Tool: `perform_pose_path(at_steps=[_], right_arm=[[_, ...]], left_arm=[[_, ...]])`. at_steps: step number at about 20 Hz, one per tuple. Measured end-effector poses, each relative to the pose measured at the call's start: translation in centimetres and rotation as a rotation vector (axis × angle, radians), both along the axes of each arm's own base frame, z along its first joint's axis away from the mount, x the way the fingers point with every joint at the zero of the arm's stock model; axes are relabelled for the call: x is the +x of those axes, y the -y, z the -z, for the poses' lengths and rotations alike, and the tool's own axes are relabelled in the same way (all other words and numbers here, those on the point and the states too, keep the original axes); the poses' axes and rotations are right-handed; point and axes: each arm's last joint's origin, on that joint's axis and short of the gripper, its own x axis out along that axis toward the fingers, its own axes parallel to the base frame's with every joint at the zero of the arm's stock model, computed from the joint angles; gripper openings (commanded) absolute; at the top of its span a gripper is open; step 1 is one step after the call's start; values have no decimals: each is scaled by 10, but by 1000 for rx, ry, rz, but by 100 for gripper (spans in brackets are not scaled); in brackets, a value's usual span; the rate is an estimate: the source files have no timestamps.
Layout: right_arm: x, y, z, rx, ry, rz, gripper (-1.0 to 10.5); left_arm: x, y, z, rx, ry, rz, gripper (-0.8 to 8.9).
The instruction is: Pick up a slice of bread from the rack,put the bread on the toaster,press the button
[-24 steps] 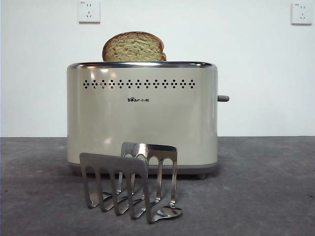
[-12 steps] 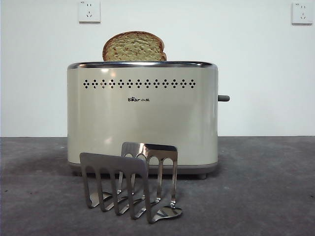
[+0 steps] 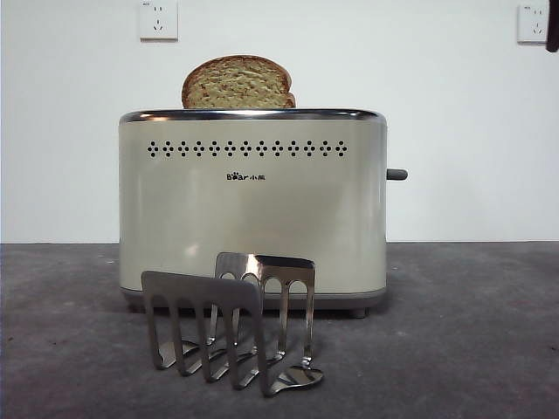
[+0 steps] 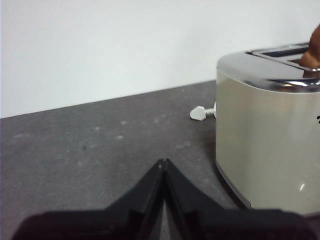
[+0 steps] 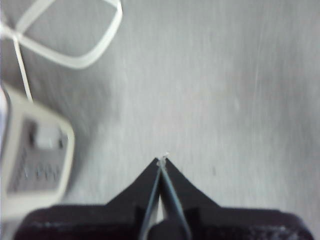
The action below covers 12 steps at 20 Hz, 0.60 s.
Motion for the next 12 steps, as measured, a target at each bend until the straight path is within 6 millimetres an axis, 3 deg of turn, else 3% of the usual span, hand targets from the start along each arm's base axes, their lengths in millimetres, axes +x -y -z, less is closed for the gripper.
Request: perform_pose_path(at_steps=[5, 12], right_arm=[[5, 0, -5, 7, 75, 0, 0], [6, -1, -5, 7, 78, -1, 0]], left_arm=[[-8, -2, 17, -27, -88, -74, -4], [-12, -5, 26, -59, -150, -207, -4]])
